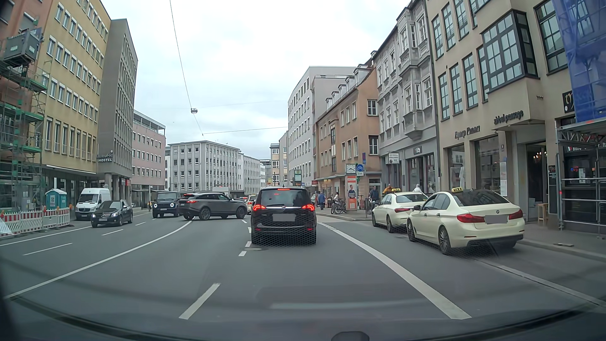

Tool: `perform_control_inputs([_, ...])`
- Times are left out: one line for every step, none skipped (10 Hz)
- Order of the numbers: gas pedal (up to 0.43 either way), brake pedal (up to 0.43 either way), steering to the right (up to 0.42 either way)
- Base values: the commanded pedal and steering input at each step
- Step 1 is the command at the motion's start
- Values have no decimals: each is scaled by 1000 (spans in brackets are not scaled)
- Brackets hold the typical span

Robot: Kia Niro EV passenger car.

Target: Follow the waypoints while adhering to traffic rules and regulations

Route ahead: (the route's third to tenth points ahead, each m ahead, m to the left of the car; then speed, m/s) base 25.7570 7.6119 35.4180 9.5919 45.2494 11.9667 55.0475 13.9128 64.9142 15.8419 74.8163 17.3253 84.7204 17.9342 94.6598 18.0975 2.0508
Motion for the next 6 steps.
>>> perform_control_inputs([0, 140, -22])
perform_control_inputs([0, 159, -23])
perform_control_inputs([0, 171, -23])
perform_control_inputs([0, 177, -23])
perform_control_inputs([0, 183, -23])
perform_control_inputs([0, 189, -22])
